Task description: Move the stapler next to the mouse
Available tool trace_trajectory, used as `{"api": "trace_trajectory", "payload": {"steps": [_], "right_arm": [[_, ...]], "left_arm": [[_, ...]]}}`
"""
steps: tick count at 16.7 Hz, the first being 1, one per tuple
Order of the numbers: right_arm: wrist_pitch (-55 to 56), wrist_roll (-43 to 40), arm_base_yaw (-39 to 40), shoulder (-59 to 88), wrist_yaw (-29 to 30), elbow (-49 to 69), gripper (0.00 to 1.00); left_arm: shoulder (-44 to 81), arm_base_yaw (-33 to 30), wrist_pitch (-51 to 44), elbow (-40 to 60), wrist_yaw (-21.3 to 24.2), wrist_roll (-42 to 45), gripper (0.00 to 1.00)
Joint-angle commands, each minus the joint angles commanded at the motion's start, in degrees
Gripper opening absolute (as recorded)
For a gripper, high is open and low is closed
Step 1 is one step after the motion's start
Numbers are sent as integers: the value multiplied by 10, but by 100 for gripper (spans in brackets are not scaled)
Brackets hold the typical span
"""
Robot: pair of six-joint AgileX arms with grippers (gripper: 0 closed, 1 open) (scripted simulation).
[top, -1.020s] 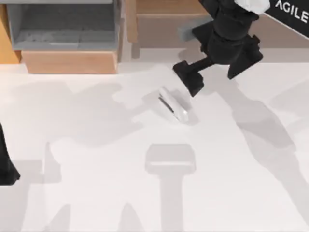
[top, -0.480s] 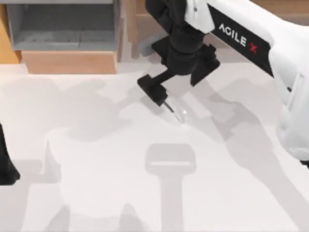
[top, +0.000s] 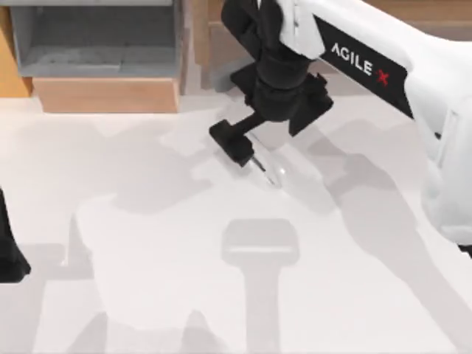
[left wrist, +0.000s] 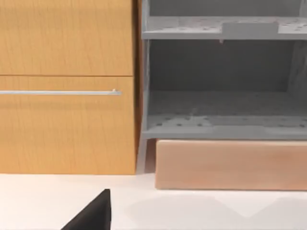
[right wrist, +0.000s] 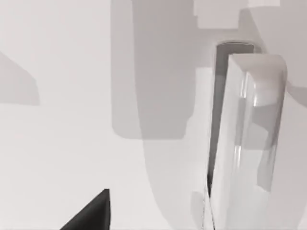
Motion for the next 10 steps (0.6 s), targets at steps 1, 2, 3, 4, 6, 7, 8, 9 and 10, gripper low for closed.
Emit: {"api": "trace_trajectory", "payload": {"steps": [1, 2, 3, 4, 6, 7, 8, 9, 10], "right_arm": [[15, 0, 0, 2, 0, -14, 100], [31, 1, 1, 4, 0, -27, 100], [45, 1, 1, 6, 0, -39, 100], [57, 1, 1, 8, 0, -49, 100], [66, 2, 2, 9, 0, -57, 100], [66, 2, 2, 9, 0, -57, 100], [66, 2, 2, 9, 0, -57, 100], [66, 2, 2, 9, 0, -57, 100], [66, 2, 2, 9, 0, -57, 92]], "left_arm": [[0, 0, 0, 0, 0, 0, 100], [0, 0, 0, 0, 0, 0, 100], [0, 0, 0, 0, 0, 0, 100], [0, 0, 0, 0, 0, 0, 100], [0, 0, 0, 0, 0, 0, 100], [0, 0, 0, 0, 0, 0, 100], [0, 0, 0, 0, 0, 0, 100], [0, 0, 0, 0, 0, 0, 100], [0, 0, 0, 0, 0, 0, 100]]}}
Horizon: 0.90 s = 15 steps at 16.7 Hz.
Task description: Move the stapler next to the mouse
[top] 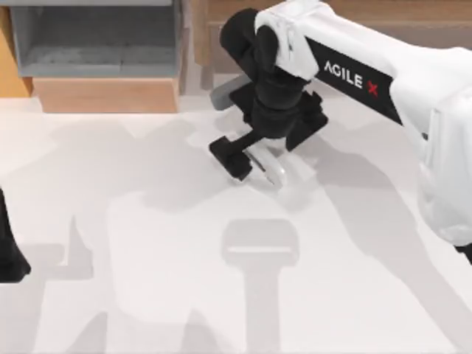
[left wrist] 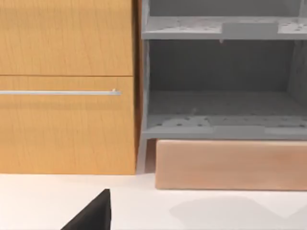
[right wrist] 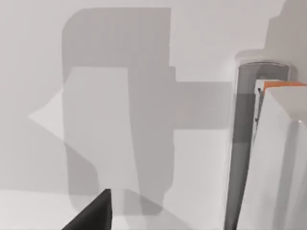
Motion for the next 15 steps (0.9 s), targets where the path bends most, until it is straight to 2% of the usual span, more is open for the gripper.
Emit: {"api": "trace_trajectory", "payload": {"steps": [12, 15], "right_arm": [[0, 0, 0, 0, 0, 0, 2], [0, 0, 0, 0, 0, 0, 0]], "left_arm": [[0, 0, 0, 0, 0, 0, 100], [0, 0, 0, 0, 0, 0, 100]]}}
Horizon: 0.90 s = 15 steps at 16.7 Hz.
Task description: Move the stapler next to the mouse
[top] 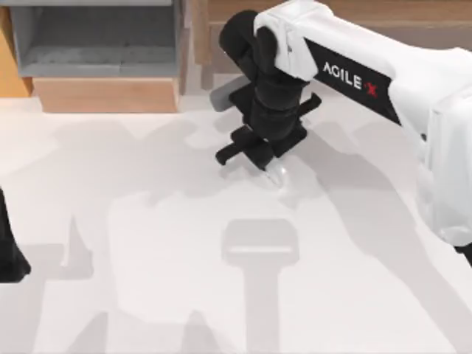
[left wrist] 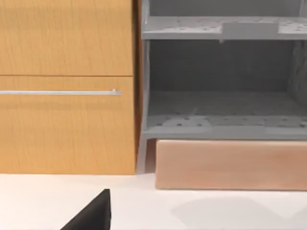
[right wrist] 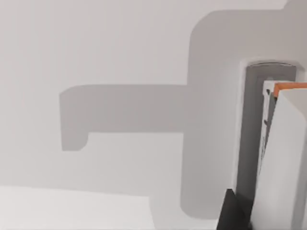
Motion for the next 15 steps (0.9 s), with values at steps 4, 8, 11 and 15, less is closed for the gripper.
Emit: {"api": "trace_trajectory", "payload": {"steps": [4, 8, 11, 15], "right_arm": [[0, 0, 0, 0, 0, 0, 0], [-9, 1, -2, 3, 0, 7, 0], [-44, 0, -1, 3, 1, 50, 0], [-71, 0, -2, 3, 0, 74, 0]], "left_arm": [[0, 0, 0, 0, 0, 0, 100], [0, 0, 0, 0, 0, 0, 100], [0, 0, 0, 0, 0, 0, 100], [0, 0, 0, 0, 0, 0, 100]]}}
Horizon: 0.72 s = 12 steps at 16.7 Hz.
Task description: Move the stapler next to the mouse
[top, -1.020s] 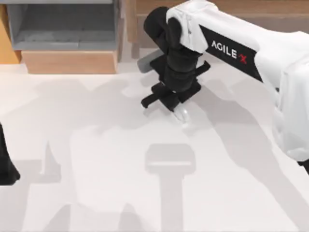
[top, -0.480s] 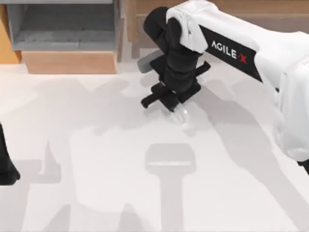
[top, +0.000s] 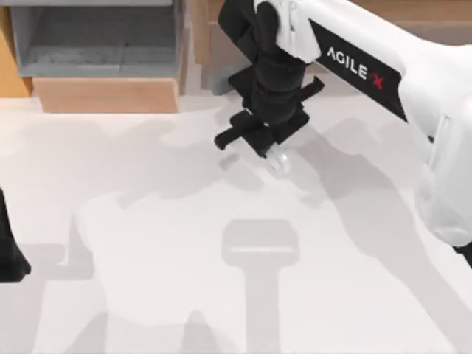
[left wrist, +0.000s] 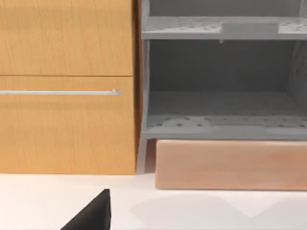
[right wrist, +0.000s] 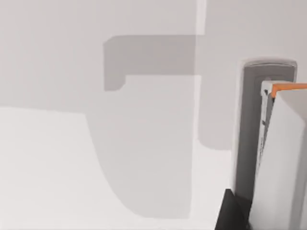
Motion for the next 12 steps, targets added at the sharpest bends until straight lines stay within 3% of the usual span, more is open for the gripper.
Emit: {"api": "trace_trajectory", "payload": {"steps": [6, 12], "right_arm": [[9, -6, -26, -28, 0, -29, 0], [50, -26, -161, -147, -1, -168, 0]], "left_arm": [[0, 0, 0, 0, 0, 0, 100], [0, 0, 0, 0, 0, 0, 100]]}}
